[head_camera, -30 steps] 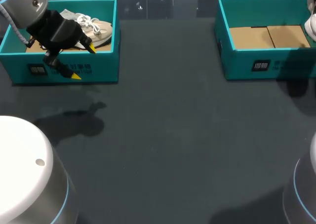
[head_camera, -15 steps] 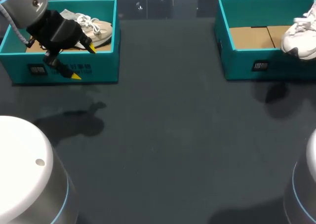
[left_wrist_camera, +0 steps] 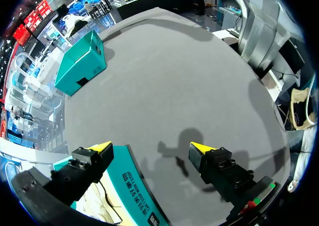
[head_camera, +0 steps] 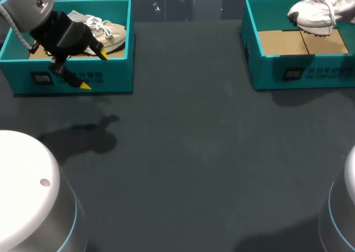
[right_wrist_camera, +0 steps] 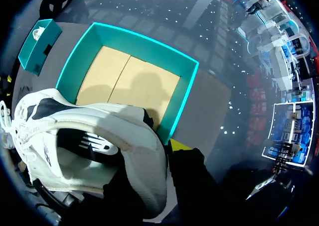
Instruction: Take the shoe out of the shoebox, open the shoe tongue, remove and reinsert the insole, then place the shoe into the shoebox
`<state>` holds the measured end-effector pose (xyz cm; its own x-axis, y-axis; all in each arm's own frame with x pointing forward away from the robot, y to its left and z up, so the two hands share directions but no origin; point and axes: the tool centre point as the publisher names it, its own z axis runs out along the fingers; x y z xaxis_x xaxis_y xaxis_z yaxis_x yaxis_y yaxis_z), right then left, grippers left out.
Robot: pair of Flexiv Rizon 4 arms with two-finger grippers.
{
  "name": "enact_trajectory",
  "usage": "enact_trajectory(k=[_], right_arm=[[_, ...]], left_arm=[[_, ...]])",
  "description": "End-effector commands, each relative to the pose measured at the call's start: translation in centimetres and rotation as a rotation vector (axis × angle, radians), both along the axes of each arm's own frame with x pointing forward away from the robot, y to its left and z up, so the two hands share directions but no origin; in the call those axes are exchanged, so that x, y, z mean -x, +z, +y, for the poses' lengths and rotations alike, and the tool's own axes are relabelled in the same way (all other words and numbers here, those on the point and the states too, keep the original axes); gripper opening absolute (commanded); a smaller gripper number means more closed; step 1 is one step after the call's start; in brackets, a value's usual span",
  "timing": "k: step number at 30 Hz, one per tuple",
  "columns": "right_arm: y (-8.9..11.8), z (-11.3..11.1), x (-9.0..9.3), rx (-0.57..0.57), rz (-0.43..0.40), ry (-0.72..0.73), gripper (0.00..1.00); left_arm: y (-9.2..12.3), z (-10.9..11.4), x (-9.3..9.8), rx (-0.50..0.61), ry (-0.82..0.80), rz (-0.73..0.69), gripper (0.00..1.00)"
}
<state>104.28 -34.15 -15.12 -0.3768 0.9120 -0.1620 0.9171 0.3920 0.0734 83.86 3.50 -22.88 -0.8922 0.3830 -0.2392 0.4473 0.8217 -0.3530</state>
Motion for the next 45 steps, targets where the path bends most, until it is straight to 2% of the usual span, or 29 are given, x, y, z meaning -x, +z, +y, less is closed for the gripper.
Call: enact_trajectory(k=[1, 4, 8, 13, 15, 18, 31, 39, 40, 42, 45], right_arm=[[0.4, -0.3, -0.9, -0.068, 0.053, -0.109, 0.00], [0.4, -0.3, -0.9, -0.068, 0.053, -0.109, 0.00], [0.3, -0.1, -0.5, -0.077, -0.004, -0.206, 0.00], [-0.8, -0.1, 0.2, -0.055, -0.014, -0.321, 0.00], [-1.1, -0.1, 0.6, -0.050, -0.042, -0.349, 0.00], [-1.7, -0.1, 1.1, -0.008, -0.034, -0.371, 0.00], [-1.7, -0.1, 1.1, -0.008, -0.034, -0.371, 0.00], [-4.6, -0.2, 0.3, 0.059, -0.074, -0.440, 0.00], [-4.9, -0.1, 0.4, 0.047, -0.089, -0.439, 0.00], [-5.7, 0.2, 0.5, 0.109, -0.104, -0.429, 0.00], [-6.2, 0.3, 0.9, 0.133, -0.148, -0.418, 0.00]], left_arm=[[0.0, 0.0, 0.1, -0.003, 0.000, -0.001, 1.00], [0.0, 0.0, 0.1, -0.003, 0.000, -0.001, 1.00], [0.0, 0.0, 0.1, -0.003, 0.000, -0.001, 1.00], [0.0, 0.0, 0.1, -0.003, 0.000, -0.001, 1.00], [0.0, 0.0, 0.1, -0.003, 0.000, -0.001, 1.00], [0.0, 0.0, 0.1, -0.003, 0.000, -0.001, 1.00], [0.0, 0.0, 0.1, -0.003, 0.000, -0.001, 1.00], [0.0, 0.0, 0.1, -0.003, 0.000, -0.001, 1.00], [0.0, 0.0, 0.1, -0.003, 0.000, -0.001, 1.00], [0.0, 0.0, 0.1, -0.003, 0.000, -0.001, 1.00], [0.0, 0.0, 0.1, -0.003, 0.000, -0.001, 1.00]])
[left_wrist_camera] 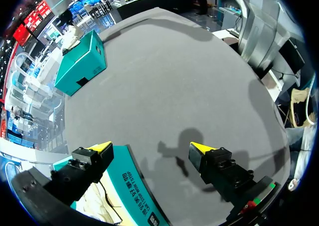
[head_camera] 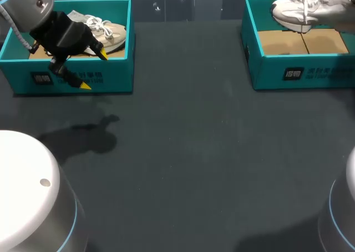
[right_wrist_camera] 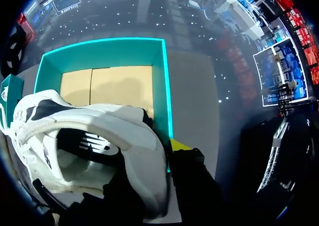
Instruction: Take the shoe out of the shoebox, open the shoe tongue, remove and reinsert the insole, then place the shoe into the shoebox
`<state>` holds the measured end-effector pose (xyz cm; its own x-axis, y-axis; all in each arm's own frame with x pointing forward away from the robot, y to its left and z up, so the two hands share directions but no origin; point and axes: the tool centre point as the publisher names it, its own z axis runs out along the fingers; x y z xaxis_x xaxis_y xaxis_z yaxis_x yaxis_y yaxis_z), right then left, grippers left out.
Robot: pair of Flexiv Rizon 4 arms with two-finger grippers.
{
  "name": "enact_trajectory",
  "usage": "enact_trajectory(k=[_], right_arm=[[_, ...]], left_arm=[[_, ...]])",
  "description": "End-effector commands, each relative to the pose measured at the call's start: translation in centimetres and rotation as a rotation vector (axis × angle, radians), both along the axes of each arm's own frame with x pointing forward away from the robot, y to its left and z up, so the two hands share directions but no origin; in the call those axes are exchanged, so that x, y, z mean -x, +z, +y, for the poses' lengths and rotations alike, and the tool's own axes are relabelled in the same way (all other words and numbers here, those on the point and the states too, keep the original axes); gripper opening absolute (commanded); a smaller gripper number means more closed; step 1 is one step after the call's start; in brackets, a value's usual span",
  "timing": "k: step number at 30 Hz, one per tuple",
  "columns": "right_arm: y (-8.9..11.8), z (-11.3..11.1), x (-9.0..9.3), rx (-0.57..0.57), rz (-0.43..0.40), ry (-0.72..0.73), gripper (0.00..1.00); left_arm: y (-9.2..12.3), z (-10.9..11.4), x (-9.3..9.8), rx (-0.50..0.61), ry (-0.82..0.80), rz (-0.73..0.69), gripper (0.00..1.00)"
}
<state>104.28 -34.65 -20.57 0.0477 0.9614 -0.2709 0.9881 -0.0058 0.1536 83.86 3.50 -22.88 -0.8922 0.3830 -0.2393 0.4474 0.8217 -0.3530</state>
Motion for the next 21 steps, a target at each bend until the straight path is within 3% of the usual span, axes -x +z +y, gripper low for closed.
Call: enact_trajectory(k=[1, 12, 21], right_arm=[[-0.8, 0.8, 0.9, 0.045, -0.036, 0.004, 0.00], [-0.8, 0.8, 0.9, 0.045, -0.036, 0.004, 0.00], [-3.9, 0.1, 0.5, 0.085, -0.014, -0.051, 0.00]], left_arm=[[0.0, 0.0, 0.1, -0.003, 0.000, -0.001, 1.00], [0.0, 0.0, 0.1, -0.003, 0.000, -0.001, 1.00], [0.0, 0.0, 0.1, -0.003, 0.000, -0.001, 1.00]])
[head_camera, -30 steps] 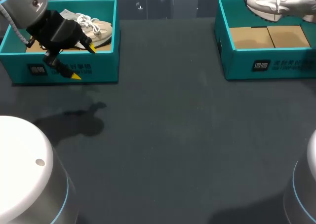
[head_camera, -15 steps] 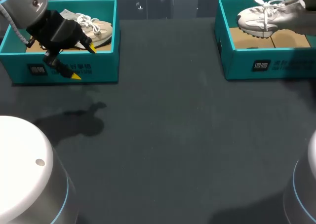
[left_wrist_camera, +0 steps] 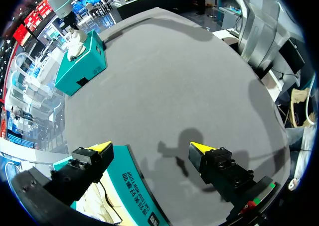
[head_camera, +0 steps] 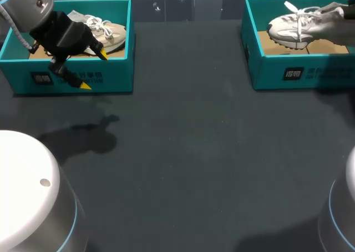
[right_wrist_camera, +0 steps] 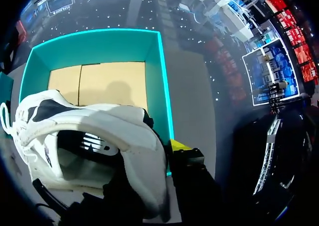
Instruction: Take the shoe out of the shoebox, open the shoe tongue, remove and reinsert the insole, then place the shoe into the shoebox
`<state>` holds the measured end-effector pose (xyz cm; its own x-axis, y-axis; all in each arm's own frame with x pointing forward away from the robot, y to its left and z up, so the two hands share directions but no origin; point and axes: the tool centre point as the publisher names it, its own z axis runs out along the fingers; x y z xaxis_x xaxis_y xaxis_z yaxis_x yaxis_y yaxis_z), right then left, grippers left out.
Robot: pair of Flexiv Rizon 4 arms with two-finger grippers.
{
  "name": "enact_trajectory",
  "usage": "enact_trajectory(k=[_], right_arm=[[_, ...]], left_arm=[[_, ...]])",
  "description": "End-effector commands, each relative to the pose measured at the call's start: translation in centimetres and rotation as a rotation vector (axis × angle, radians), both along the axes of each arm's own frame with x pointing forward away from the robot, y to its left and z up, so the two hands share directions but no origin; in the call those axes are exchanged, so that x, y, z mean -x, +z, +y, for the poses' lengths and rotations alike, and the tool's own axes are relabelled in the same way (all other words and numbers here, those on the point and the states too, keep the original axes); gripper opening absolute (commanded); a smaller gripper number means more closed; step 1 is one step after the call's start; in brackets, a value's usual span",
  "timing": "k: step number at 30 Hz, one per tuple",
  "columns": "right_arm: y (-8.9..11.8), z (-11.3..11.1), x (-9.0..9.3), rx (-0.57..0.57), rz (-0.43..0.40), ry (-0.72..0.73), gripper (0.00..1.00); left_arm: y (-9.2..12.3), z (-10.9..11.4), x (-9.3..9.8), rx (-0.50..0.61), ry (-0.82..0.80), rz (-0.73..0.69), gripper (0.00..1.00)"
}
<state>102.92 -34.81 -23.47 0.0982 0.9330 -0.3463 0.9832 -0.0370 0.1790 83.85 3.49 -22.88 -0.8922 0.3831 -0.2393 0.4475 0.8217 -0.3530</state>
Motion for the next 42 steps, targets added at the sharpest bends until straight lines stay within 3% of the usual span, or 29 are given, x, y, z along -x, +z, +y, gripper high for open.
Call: enact_trajectory(k=[1, 11, 26, 42], right_arm=[[-1.2, 0.3, -0.9, 0.002, 0.008, -0.007, 0.00], [-3.0, 0.0, -0.3, 0.073, -0.002, 0.024, 0.00], [-5.7, 1.5, 1.2, 0.046, 0.013, 0.080, 0.00], [-8.7, 1.7, 1.0, 0.046, 0.052, 0.098, 0.00]], left_arm=[[0.0, 0.0, 0.1, -0.003, 0.000, -0.001, 1.00], [0.0, 0.0, 0.1, -0.003, 0.000, -0.001, 1.00], [0.0, 0.0, 0.1, -0.003, 0.000, -0.001, 1.00], [0.0, 0.0, 0.1, -0.003, 0.000, -0.001, 1.00]])
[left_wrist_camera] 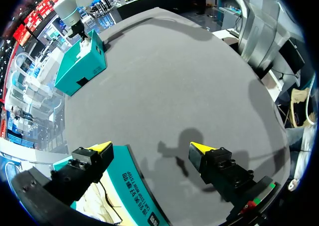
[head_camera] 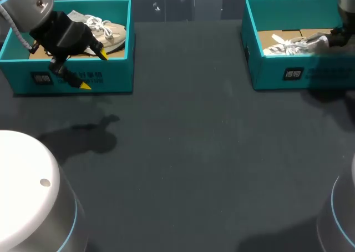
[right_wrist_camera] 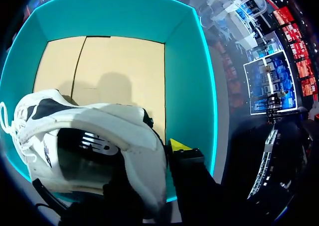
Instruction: Take the shoe out of the shoebox, open the shoe tongue, remove and reinsert the insole, then place the shoe into the shoebox
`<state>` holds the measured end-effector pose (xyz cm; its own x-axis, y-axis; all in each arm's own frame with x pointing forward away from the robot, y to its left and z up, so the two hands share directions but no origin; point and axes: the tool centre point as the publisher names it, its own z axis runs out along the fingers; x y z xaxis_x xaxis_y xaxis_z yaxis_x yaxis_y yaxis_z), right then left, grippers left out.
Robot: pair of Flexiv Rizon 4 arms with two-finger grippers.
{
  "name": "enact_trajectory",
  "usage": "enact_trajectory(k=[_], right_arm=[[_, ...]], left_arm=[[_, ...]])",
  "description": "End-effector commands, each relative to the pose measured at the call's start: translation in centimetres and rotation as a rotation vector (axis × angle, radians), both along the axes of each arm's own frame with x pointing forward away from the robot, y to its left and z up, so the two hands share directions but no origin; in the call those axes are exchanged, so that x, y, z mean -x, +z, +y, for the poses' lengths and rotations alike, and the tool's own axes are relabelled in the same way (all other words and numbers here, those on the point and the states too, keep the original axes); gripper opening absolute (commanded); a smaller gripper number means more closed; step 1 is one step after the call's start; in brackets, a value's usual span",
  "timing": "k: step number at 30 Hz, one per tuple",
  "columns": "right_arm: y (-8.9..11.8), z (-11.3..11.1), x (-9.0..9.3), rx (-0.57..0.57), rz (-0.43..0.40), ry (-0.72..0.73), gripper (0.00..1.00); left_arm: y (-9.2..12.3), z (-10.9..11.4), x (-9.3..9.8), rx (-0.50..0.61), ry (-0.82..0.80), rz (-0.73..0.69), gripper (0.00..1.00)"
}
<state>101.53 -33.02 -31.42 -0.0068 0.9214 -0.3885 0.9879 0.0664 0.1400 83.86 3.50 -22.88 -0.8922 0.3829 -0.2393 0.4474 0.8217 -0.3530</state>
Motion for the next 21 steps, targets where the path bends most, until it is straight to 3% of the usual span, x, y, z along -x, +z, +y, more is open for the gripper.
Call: enact_trajectory(k=[1, 21], right_arm=[[-0.9, -0.1, -0.3, -0.010, 0.008, 0.000, 0.00], [-3.4, -2.1, -0.7, -0.032, 0.054, -0.023, 0.00]], left_arm=[[0.0, 0.0, 0.1, -0.003, 0.000, -0.001, 1.00], [0.0, 0.0, 0.1, -0.003, 0.000, -0.001, 1.00]])
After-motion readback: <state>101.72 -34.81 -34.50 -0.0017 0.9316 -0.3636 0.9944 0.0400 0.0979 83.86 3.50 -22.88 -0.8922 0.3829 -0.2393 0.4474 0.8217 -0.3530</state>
